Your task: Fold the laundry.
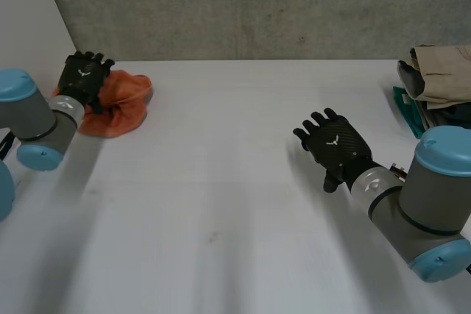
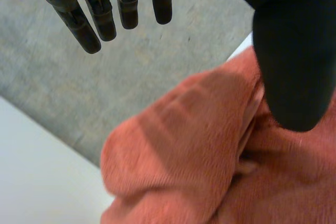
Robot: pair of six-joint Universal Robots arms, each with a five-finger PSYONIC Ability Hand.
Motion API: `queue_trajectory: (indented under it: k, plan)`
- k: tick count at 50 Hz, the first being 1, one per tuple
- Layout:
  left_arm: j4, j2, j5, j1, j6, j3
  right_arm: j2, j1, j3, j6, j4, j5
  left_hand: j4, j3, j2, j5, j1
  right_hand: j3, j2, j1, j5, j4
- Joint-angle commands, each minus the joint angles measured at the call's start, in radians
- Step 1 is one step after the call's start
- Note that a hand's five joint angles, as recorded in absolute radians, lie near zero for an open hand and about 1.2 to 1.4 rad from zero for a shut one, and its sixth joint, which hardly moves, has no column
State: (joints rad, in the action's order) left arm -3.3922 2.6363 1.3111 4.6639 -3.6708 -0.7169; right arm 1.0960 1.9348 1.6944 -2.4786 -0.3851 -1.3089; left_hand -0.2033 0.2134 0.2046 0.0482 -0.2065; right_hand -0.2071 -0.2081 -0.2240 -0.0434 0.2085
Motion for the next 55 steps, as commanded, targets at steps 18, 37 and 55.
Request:
queue_trajectory:
  k: [18,37,55]
  plan:
    - [-0.006,0.321,-0.115,-0.025,-0.270,0.425,-0.008,0.030,-0.010,-0.016,0.006,-0.053,0.029,-0.039,-0.030,-0.048,0.032,0.033,0.034,0.049,0.043,-0.034]
    - [-0.084,0.444,-0.259,0.027,-0.285,0.507,-0.001,0.024,-0.010,-0.023,0.022,-0.053,-0.549,0.539,0.547,0.529,-0.545,0.033,0.034,0.049,0.043,-0.034]
    - [-0.259,-0.048,-0.015,-0.050,0.017,0.134,0.028,0.026,-0.013,-0.023,0.040,-0.075,-1.193,1.183,1.192,1.174,-1.190,0.033,0.034,0.049,0.043,-0.034]
